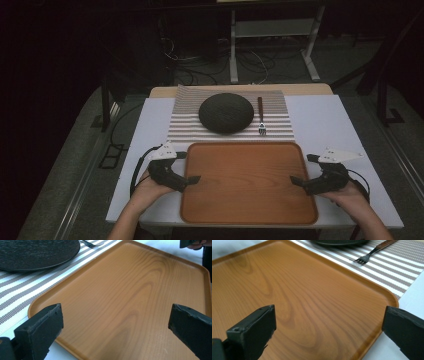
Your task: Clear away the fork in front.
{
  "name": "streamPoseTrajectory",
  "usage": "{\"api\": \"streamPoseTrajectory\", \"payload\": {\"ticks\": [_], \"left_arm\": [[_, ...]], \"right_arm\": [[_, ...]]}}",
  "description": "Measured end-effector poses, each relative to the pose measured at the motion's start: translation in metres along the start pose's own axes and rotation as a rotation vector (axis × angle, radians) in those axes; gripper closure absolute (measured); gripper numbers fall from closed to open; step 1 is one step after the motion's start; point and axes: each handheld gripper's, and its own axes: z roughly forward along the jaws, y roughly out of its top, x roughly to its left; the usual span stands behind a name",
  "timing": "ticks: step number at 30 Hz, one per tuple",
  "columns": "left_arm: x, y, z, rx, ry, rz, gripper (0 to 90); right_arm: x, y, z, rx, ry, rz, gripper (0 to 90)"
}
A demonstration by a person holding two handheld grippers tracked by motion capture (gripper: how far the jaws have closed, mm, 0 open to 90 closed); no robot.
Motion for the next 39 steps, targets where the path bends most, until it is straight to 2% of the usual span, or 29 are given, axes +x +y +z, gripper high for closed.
{"api": "streamPoseTrajectory", "payload": {"ticks": [6,9,13,19,28,39], "left_arm": [[0.001,-0.001,0.001,-0.004,-0.011,-0.008,0.0],[-0.001,0.0,0.004,-0.001,-0.023,0.003,0.0],[-0.002,0.001,0.006,0.002,-0.017,0.013,0.0],[-0.001,0.0,0.006,-0.007,-0.007,-0.001,0.0],[-0.001,0.0,0.006,-0.005,-0.003,0.009,0.0],[-0.001,0.0,0.006,-0.006,0.004,0.012,0.0]], "right_arm": [[-0.002,0.005,0.002,-0.004,0.001,0.021,0.0],[-0.002,0.009,0.005,0.007,-0.011,0.02,0.0],[-0.004,0.013,0.008,0.01,-0.024,0.032,0.0],[-0.008,0.019,0.013,0.006,-0.023,0.069,0.0],[-0.012,0.026,0.019,0.018,-0.048,0.066,0.0],[-0.02,0.041,0.029,0.031,-0.032,0.067,0.0]]}}
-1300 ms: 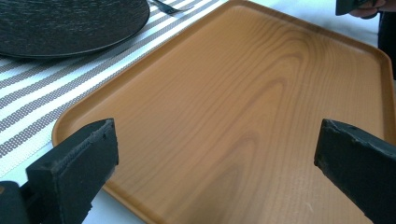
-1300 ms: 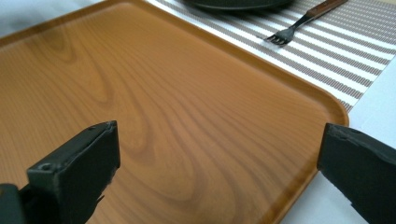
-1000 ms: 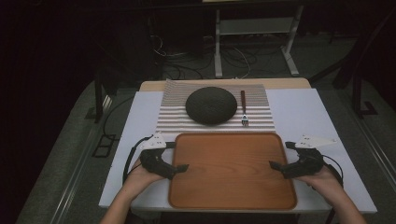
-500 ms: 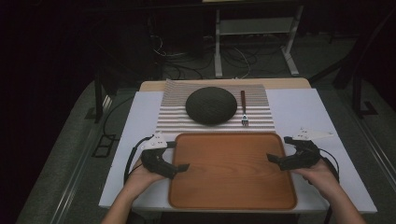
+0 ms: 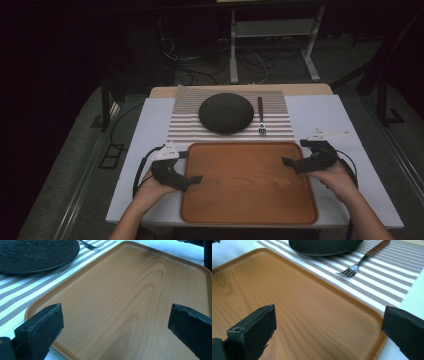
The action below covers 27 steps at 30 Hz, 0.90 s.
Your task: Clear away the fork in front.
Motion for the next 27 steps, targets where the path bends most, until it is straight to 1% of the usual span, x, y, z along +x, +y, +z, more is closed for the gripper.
{"api": "streamPoseTrajectory", "payload": {"ticks": [2,4,8,9,10,14,15,16,23,24,27], "left_arm": [[0.0,0.0,0.0,0.002,0.001,0.002,0.0],[0.0,0.0,0.001,0.003,0.001,0.001,0.0],[0.0,0.0,0.001,0.004,-0.004,0.0,0.0],[0.0,0.0,0.0,0.004,-0.005,-0.001,0.0],[0.0,0.0,0.001,0.005,-0.004,-0.001,0.0],[0.0,0.0,0.001,0.004,-0.007,-0.002,0.0],[0.0,0.0,0.001,0.004,-0.008,-0.001,0.0],[0.0,0.0,0.001,0.006,-0.008,0.001,0.0],[-0.001,0.0,0.001,0.004,-0.006,0.002,0.0],[-0.001,0.0,0.001,0.002,-0.004,0.003,0.0],[-0.002,0.0,0.001,0.003,0.005,0.013,0.0]], "right_arm": [[-0.001,0.001,0.001,0.004,-0.001,0.004,0.0],[-0.003,0.007,0.007,0.011,-0.005,0.011,0.2],[-0.006,0.011,0.012,0.007,-0.007,0.012,0.6],[-0.008,0.013,0.014,0.007,-0.001,0.015,0.7],[-0.009,0.016,0.018,0.017,-0.007,0.018,0.7],[-0.011,0.02,0.023,0.016,-0.012,0.016,0.7],[-0.013,0.023,0.026,0.014,-0.021,0.014,1.0],[-0.013,0.023,0.026,0.014,-0.021,0.014,1.0],[-0.02,0.032,0.036,0.023,-0.022,0.029,1.9],[-0.022,0.035,0.039,0.025,-0.02,0.035,3.8],[-0.023,0.037,0.043,0.035,-0.025,0.034,4.2]]}}
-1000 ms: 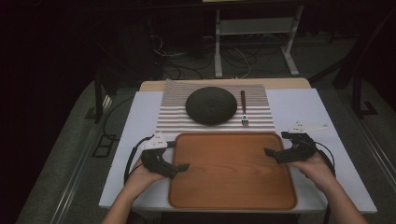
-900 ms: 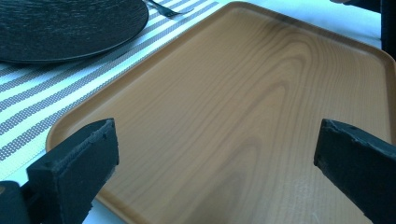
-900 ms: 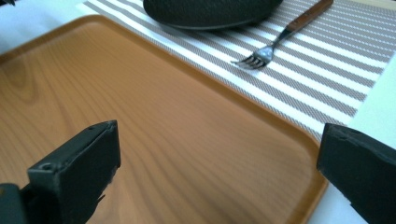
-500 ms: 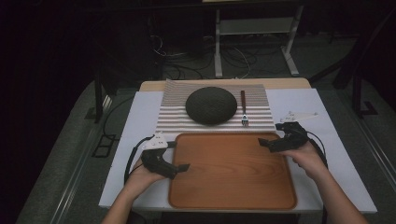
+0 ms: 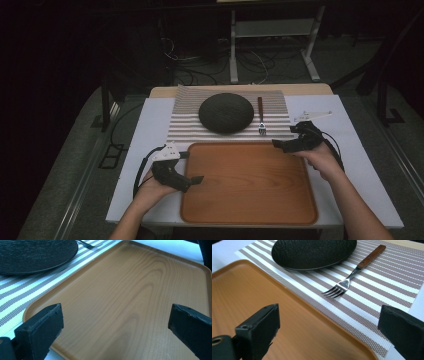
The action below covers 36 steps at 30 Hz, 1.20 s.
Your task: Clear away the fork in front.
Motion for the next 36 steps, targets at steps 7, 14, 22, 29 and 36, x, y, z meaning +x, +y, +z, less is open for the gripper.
{"api": "streamPoseTrajectory", "payload": {"ticks": [7,14,22,29,36], "left_arm": [[-0.001,0.0,0.0,-0.001,-0.002,0.01,0.0],[0.0,-0.001,0.0,0.002,0.01,0.014,0.0],[-0.001,-0.001,0.0,0.003,0.015,0.024,0.0],[-0.001,-0.001,-0.001,0.0,0.019,0.025,0.0],[0.0,-0.001,-0.002,-0.009,0.021,0.022,0.0]], "right_arm": [[-0.008,0.009,0.014,0.028,-0.031,0.021,6.8],[-0.015,0.018,0.03,0.079,-0.057,0.034,14.3],[-0.019,0.032,0.047,0.15,-0.067,0.037,19.6],[-0.027,0.05,0.066,0.207,-0.079,0.059,27.1],[-0.035,0.067,0.08,0.252,-0.089,0.086,35.8]]}}
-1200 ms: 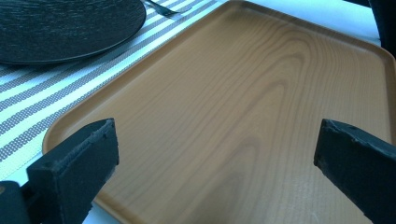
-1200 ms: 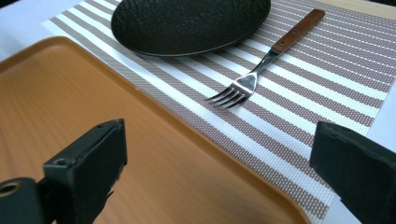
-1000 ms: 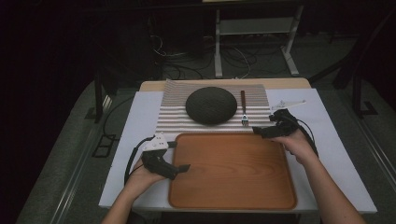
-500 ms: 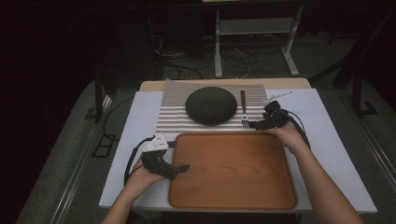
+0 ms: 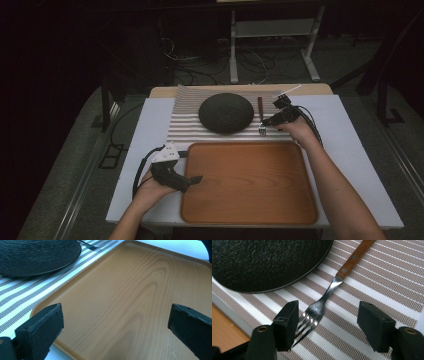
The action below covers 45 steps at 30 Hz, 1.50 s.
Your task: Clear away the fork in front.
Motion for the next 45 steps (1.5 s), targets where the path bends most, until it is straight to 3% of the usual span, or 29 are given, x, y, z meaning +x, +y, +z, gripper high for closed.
{"api": "streamPoseTrajectory", "payload": {"ticks": [16,22,23,35,45], "left_arm": [[0.0,-0.001,0.0,0.002,-0.001,-0.004,0.0],[0.0,-0.001,0.0,0.008,-0.005,-0.001,0.0],[0.0,-0.001,0.0,0.008,-0.004,0.001,0.0],[0.001,-0.002,-0.001,0.009,0.0,-0.003,0.0],[0.001,-0.002,-0.001,0.009,0.0,0.0,0.0]], "right_arm": [[-0.012,0.04,0.023,0.094,-0.043,0.077,48.4],[-0.014,0.055,0.036,0.147,-0.057,0.119,52.0],[-0.015,0.058,0.041,0.172,-0.079,0.117,52.3],[-0.011,0.066,0.061,0.254,-0.093,0.132,58.9],[-0.01,0.067,0.062,0.277,-0.127,0.136,66.3]]}}
